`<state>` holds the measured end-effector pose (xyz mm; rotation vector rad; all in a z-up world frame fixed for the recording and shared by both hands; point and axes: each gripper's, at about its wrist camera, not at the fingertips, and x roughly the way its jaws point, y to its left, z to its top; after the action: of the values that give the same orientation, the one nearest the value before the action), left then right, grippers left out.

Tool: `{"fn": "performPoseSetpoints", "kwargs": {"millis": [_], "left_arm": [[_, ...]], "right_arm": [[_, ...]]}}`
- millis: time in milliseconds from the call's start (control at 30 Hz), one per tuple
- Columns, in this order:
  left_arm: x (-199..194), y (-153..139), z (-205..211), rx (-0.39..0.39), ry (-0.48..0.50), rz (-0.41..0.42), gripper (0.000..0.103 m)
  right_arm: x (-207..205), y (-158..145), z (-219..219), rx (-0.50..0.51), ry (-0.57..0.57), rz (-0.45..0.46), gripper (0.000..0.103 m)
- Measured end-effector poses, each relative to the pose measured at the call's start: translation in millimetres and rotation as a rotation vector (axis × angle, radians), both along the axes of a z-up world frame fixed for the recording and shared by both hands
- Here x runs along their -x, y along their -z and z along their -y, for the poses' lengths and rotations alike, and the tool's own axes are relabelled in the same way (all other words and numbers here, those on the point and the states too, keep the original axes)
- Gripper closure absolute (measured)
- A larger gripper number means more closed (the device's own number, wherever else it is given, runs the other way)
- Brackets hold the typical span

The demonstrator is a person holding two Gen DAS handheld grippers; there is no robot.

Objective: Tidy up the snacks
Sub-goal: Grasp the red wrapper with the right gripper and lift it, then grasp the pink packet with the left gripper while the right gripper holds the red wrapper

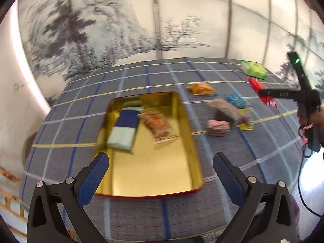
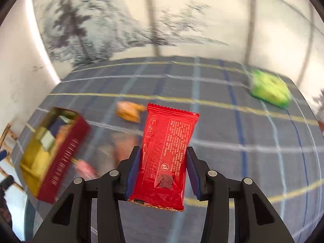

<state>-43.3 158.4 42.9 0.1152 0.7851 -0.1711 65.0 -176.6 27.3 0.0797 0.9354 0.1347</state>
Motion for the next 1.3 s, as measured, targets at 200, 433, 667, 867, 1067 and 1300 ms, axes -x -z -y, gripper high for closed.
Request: {"fn": "performPoseSetpoints", "kwargs": {"millis": [200,433,667,867,1067,1300], "left_arm": [[-13,-7,44,-0.012,0.264,0.006,0.001],[-33,-1,97,-0.097,0.5,-0.028,0.001],[-64,19,121,-0.205,0.596,-0.05,0.007],[-93,43,127,-0.321,0.732,-0.147,0.027],[-111,59,132,-0.334,0.838,-0.231,0.038],[-122,85,139,-0.406,0.94,-0.309,0.055]], "right_arm": [[21,38,65,0.073,0.119,-0.04,0.058],[31,59,100,0.048,0.16,-0.026,0.058],[35,64,104,0.025,0.153,0.025,0.056],[40,64,106,-0.007,0.148,0.039,0.056],[42,64,105,-0.001,0.148,0.042,0.056],[43,64,104,0.009,0.154,0.039,0.056]]}}
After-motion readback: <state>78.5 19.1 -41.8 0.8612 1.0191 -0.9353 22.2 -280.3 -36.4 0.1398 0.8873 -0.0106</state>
